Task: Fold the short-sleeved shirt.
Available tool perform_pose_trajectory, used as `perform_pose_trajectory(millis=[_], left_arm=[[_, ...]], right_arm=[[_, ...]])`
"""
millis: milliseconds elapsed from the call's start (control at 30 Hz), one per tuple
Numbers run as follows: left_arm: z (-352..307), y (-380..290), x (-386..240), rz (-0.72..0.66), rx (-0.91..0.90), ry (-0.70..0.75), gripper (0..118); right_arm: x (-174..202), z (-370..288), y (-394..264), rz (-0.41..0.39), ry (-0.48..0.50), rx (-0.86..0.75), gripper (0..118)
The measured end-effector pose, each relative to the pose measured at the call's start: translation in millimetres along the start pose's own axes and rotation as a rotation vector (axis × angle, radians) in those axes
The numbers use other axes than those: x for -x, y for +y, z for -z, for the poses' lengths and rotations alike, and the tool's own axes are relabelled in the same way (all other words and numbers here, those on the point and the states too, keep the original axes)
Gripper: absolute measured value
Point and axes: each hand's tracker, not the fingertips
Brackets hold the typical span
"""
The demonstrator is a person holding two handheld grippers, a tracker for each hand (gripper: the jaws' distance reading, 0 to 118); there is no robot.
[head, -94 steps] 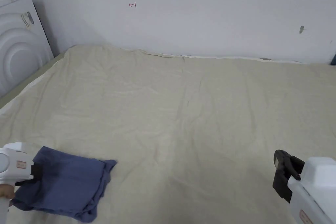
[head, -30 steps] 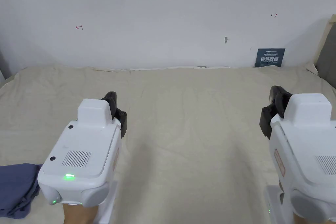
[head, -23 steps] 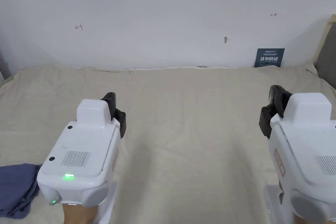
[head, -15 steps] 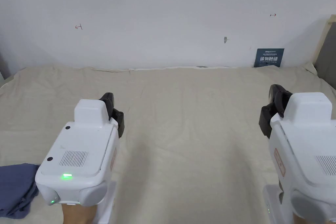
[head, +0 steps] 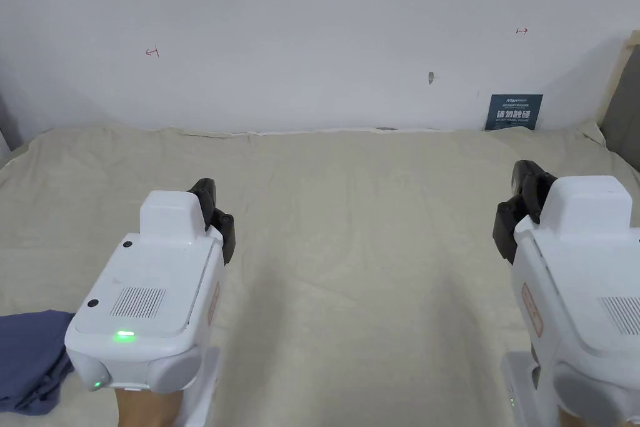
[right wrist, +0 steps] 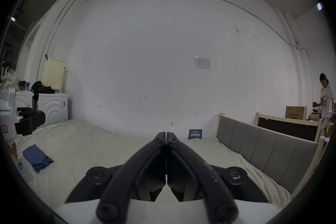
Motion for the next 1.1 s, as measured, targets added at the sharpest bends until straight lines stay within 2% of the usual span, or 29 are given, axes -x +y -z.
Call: perform_pose_trajectory(millis=[1067,1100], left_arm=[[0.3,3.5,6.0,-0.009,-0.006,-0.005,1],[0.2,3.7,6.1,-0.01,-0.006,-0.006,2]], right_arm=[[0.9,-2.9,2.1,0.002,-0.003,0.001,2],[0.8,-3.0,2.0,0.004,-0.004,0.002,9]])
